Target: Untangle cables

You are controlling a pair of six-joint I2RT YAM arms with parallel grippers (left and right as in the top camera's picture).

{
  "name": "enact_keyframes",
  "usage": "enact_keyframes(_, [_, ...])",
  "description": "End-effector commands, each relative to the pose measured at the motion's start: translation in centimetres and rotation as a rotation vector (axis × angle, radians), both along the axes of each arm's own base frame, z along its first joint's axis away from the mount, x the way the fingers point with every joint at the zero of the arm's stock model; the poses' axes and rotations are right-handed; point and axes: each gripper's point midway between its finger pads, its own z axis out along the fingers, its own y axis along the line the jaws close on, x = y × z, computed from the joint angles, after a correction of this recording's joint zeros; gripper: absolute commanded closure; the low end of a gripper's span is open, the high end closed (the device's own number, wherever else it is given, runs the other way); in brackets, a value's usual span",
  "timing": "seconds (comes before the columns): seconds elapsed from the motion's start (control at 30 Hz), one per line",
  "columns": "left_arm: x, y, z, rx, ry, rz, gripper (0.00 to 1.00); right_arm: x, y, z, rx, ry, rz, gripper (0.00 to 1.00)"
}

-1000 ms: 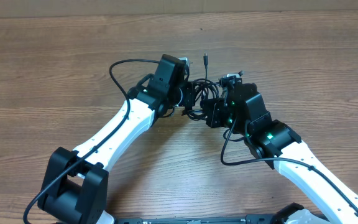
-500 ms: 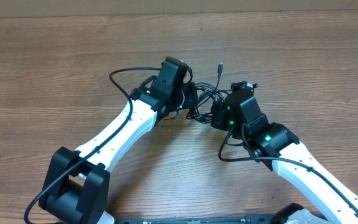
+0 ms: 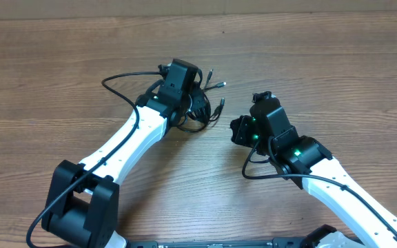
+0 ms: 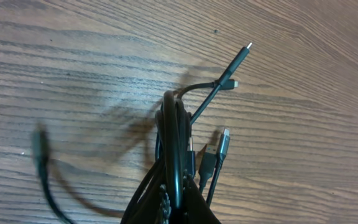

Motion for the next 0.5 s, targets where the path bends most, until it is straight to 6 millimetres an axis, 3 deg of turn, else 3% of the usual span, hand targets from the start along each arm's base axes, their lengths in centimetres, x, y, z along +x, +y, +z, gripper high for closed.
enact_keyframes(0.0, [0.2,-0.2,-0.1,0.024,-0.014,-0.025,0.96,0.3,0.1,1.2,0.003,-0.038,0.004,0.8])
enact_keyframes(0.13, [0.1,-0.8,0.0,-0.002,-0.016,-0.047,0.96,0.3,0.0,1.1,-0.002,-0.04,0.0,0.74])
enact_keyframes(0.33, [0.4,-0.3,0.0,0.043,-0.036,-0.074,0.53,0.2,-0.1,1.0,-0.006,-0.034,0.0,0.65])
enact_keyframes(0.47, [0.3,0.4,-0.3,0.056,-0.017,-0.07,0.39,0.2,-0.2,1.0,-0.008,-0.034,-0.002,0.64])
